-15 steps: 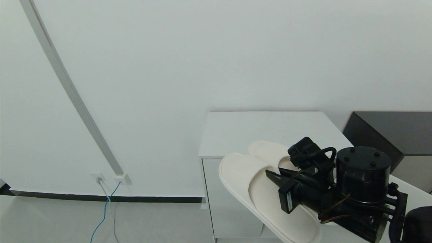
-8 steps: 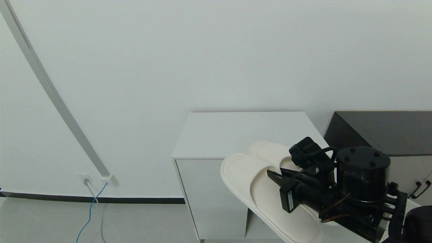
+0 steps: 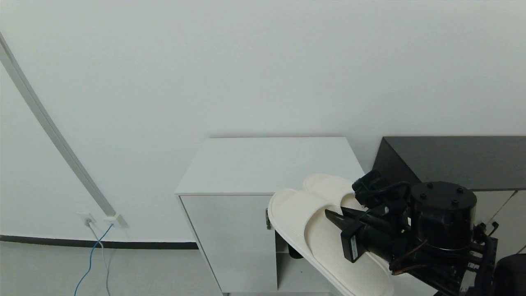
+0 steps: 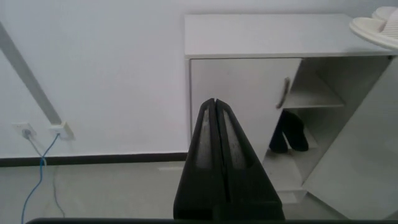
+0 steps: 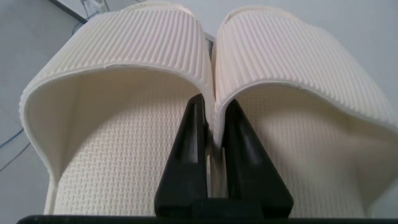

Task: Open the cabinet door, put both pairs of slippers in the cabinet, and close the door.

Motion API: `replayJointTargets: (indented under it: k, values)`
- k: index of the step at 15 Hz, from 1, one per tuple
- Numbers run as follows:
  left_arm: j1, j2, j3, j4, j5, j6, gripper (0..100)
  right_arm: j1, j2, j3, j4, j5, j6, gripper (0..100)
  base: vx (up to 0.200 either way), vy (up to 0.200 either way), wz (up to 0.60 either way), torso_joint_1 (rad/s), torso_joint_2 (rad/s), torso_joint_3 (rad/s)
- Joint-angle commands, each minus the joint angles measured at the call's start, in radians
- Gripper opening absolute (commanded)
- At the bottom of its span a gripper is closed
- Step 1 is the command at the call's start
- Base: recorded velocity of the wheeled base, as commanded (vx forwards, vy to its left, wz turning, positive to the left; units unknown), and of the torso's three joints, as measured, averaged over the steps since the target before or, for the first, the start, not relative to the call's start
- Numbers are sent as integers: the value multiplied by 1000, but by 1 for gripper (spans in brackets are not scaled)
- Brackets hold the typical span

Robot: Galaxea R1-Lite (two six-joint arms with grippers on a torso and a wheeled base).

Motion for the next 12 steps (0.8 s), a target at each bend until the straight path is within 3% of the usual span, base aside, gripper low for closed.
replayJointTargets:
  k: [1,5,8,12]
  values:
    - [0,1,0,0,0,0,0,3,-8,13,-6,0,-3,0,0,0,0,0,0,0]
    - [0,1,0,0,0,0,0,13,-12,25,-6,0,-3,0,0,0,0,0,0,0]
    - [0,1,0,0,0,-1,0,18,-9,30,-6,0,-3,0,-200,0,0,6,6,1]
    - [0,1,0,0,-2,2,0,18,-8,44,-6,2,-1,0,0,0,0,0,0,0]
